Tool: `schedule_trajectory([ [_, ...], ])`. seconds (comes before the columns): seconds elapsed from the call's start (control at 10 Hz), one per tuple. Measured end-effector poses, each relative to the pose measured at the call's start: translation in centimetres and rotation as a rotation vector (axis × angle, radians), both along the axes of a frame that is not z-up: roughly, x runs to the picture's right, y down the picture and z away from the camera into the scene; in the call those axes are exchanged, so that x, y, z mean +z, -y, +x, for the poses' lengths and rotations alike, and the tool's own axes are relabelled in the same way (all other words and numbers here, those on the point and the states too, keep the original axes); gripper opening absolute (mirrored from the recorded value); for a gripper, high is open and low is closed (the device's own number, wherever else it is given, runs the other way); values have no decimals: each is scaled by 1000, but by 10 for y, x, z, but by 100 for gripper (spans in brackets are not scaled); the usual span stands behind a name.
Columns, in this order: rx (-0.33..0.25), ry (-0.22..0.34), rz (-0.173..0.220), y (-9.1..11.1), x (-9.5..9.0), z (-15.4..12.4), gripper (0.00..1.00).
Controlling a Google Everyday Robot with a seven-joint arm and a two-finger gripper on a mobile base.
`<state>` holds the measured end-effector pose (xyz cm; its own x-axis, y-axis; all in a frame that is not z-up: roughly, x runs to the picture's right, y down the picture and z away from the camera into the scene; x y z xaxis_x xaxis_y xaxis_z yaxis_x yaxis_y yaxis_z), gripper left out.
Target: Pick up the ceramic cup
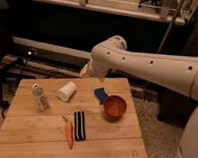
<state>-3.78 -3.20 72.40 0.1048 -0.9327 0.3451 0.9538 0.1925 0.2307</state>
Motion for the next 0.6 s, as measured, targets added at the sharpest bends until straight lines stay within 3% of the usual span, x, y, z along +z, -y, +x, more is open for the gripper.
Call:
schedule_trajectory([
  [0.6,1,-1,-2,2,-2,0,67],
])
